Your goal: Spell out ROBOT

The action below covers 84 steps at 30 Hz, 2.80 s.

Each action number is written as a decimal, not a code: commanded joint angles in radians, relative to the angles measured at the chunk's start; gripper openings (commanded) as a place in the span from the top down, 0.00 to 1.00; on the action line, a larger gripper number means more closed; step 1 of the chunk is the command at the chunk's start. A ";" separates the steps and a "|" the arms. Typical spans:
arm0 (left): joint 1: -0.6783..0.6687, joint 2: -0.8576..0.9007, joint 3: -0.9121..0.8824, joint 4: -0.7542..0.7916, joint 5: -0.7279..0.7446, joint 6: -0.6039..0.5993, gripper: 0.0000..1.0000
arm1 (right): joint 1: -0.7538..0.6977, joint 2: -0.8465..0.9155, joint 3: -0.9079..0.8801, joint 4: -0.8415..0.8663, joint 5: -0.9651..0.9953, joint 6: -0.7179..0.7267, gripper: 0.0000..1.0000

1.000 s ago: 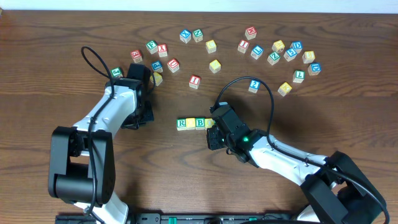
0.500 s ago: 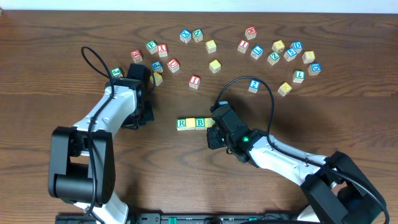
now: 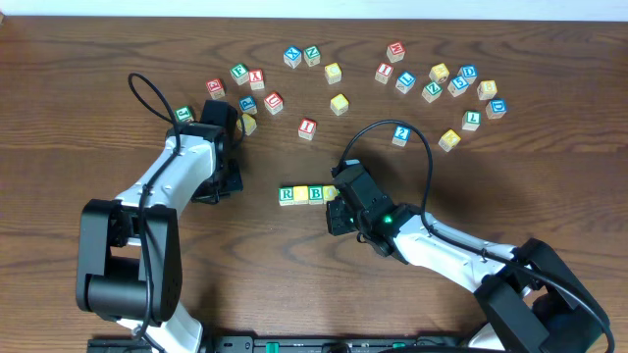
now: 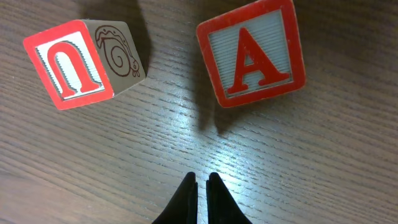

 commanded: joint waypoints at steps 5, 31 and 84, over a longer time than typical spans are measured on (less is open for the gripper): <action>0.002 -0.022 0.022 -0.005 -0.013 0.013 0.92 | -0.002 0.010 0.003 -0.010 -0.035 0.001 0.99; 0.002 -0.022 0.022 -0.019 -0.013 0.017 0.92 | -0.002 0.007 0.057 -0.227 -0.039 0.092 0.99; 0.002 -0.022 0.022 0.045 -0.013 0.027 0.92 | -0.254 0.006 0.297 -0.298 0.362 -0.107 0.99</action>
